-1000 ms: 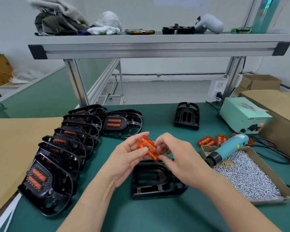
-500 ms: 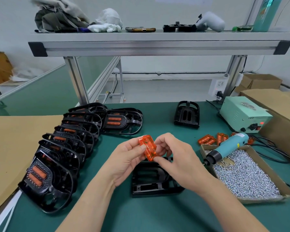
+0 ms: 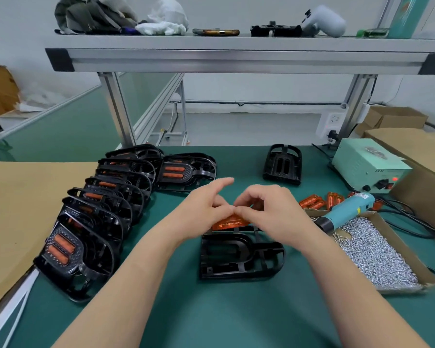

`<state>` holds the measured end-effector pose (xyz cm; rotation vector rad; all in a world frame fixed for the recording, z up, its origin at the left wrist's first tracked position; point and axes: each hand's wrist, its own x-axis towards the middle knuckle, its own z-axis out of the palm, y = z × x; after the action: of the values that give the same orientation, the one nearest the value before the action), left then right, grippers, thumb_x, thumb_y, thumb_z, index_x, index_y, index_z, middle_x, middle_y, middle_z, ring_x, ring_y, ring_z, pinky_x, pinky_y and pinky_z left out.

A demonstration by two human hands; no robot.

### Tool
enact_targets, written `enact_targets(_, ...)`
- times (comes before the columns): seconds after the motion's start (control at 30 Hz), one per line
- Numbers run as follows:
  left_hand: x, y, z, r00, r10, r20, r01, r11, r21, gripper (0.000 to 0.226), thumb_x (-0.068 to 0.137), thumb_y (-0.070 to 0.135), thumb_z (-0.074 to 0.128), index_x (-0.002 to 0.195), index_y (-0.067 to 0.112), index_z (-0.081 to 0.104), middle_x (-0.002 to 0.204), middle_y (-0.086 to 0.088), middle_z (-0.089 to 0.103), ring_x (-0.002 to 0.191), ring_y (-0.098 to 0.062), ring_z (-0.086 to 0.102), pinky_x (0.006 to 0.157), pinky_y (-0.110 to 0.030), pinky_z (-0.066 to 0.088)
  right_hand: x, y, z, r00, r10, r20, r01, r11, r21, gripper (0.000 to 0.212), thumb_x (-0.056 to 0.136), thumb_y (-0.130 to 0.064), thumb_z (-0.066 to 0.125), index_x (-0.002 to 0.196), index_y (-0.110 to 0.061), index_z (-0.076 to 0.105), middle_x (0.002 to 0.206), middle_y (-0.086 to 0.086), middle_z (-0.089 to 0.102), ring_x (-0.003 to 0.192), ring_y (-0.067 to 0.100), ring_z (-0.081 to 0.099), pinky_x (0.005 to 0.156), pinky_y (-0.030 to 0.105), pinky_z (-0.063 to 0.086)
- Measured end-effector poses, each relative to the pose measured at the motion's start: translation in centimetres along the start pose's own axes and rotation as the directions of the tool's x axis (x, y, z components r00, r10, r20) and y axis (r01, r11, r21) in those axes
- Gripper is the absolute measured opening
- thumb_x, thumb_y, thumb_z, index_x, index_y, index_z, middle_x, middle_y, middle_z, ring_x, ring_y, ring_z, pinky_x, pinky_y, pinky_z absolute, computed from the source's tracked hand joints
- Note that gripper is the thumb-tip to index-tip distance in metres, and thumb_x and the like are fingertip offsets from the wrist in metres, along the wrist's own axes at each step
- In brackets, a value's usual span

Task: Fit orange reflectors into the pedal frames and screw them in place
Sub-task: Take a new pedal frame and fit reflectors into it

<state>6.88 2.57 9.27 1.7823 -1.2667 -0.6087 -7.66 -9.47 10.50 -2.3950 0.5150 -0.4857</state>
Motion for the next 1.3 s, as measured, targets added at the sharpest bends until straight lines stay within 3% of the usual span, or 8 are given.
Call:
enact_targets(0.1, -0.4, -0.8, 0.0, 0.992, -0.061, -0.11, 0.05, 0.993, -0.104, 0.042, 0.092, 0.011, 0.066, 0.131, 0.022, 0.057, 0.09, -0.003, 0.077, 0.08, -0.013, 0.067, 0.082, -0.027, 0.052, -0.6, 0.9, 0.8, 0.997, 0.078, -0.022, -0.079, 0.996, -0.03, 0.002, 0.084, -0.027, 0.077, 0.085, -0.027, 0.075, 0.073, -0.016, 0.068, 0.07, -0.005, 0.06, 0.066, 0.011, 0.041)
enact_targets(0.2, -1.1, -2.4, -0.3, 0.957, -0.14, -0.254, 0.109, 0.985, -0.134, 0.018, 0.091, 0.009, 0.067, 0.097, 0.025, 0.072, 0.09, -0.005, 0.076, 0.08, -0.011, 0.066, 0.076, -0.028, 0.049, -1.4, 1.4, 2.7, 0.99, 0.138, 0.0, -0.137, 0.986, -0.1, 0.005, 0.087, -0.03, 0.073, 0.09, -0.026, 0.074, 0.084, -0.01, 0.072, 0.083, 0.008, 0.064, 0.081, 0.028, 0.05)
enact_targets(0.33, -2.3, -4.5, -0.4, 0.916, -0.232, -0.328, 0.188, 0.969, -0.16, 0.02, 0.086, 0.008, 0.071, 0.076, 0.025, 0.075, 0.074, 0.002, 0.072, 0.066, -0.002, 0.057, 0.065, -0.022, 0.043, -2.1, 1.6, 4.7, 0.987, 0.159, -0.012, -0.159, 0.971, -0.177, 0.01, 0.091, -0.035, 0.069, 0.092, -0.024, 0.069, 0.092, -0.006, 0.071, 0.091, 0.017, 0.061, 0.079, 0.029, 0.046)
enact_targets(0.47, -3.4, -5.6, 0.1, 0.914, -0.276, -0.298, 0.232, 0.957, -0.175, 0.023, 0.086, 0.011, 0.074, 0.074, 0.031, 0.076, 0.067, 0.01, 0.069, 0.057, 0.003, 0.053, 0.062, -0.019, 0.042, -2.5, 1.4, 6.0, 0.995, 0.094, -0.016, -0.095, 0.968, -0.232, 0.017, 0.092, -0.034, 0.067, 0.083, -0.024, 0.056, 0.089, -0.004, 0.065, 0.086, 0.02, 0.056, 0.073, 0.032, 0.037)
enact_targets(0.63, -4.3, -5.9, 1.1, 0.939, -0.272, -0.211, 0.254, 0.961, -0.107, 0.026, 0.083, 0.012, 0.078, 0.073, 0.036, 0.078, 0.08, 0.008, 0.074, 0.073, -0.001, 0.064, 0.077, -0.021, 0.047, -3.0, 1.5, 6.5, 0.998, 0.052, 0.02, -0.043, 0.949, -0.312, 0.017, 0.095, -0.033, 0.063, 0.088, -0.018, 0.06, 0.093, -0.002, 0.058, 0.092, 0.022, 0.057, 0.079, 0.034, 0.04)
enact_targets(0.83, -4.6, -5.6, 1.7, 0.961, -0.214, -0.176, 0.23, 0.97, 0.075, 0.029, 0.081, 0.014, 0.079, 0.073, 0.041, 0.074, 0.084, 0.01, 0.064, 0.074, 0.002, 0.059, 0.072, -0.012, 0.041, -3.0, 1.5, 5.8, 0.996, 0.031, 0.089, 0.005, 0.925, -0.38, 0.016, 0.098, -0.031, 0.058, 0.095, -0.016, 0.063, 0.101, 0.0, 0.051, 0.095, 0.024, 0.056, 0.085, 0.035, 0.044)
enact_targets(1.0, -4.7, -5.2, 1.9, 0.974, -0.162, -0.157, 0.189, 0.966, 0.175, 0.022, 0.082, 0.015, 0.078, 0.076, 0.036, 0.073, 0.079, 0.01, 0.059, 0.072, 0.003, 0.054, 0.068, -0.008, 0.037, -3.4, 1.2, 6.0, 0.999, 0.005, 0.032, 0.011, 0.885, -0.465, 0.017, 0.099, -0.031, 0.051, 0.098, -0.017, 0.061, 0.103, -0.001, 0.052, 0.102, 0.023, 0.051, 0.085, 0.037, 0.044)
enact_targets(1.3, -5.1, -5.8, 2.5, 0.968, -0.152, -0.2, 0.191, 0.962, 0.196, 0.029, 0.085, 0.017, 0.076, 0.073, 0.042, 0.067, 0.082, 0.008, 0.063, 0.076, 0.001, 0.056, 0.069, -0.008, 0.038, -4.0, 1.6, 5.6, 0.999, 0.035, -0.013, -0.037, 0.935, -0.352, 0.016, 0.099, -0.029, 0.055, 0.099, -0.02, 0.068, 0.101, -0.004, 0.055, 0.104, 0.019, 0.052, 0.087, 0.029, 0.041)
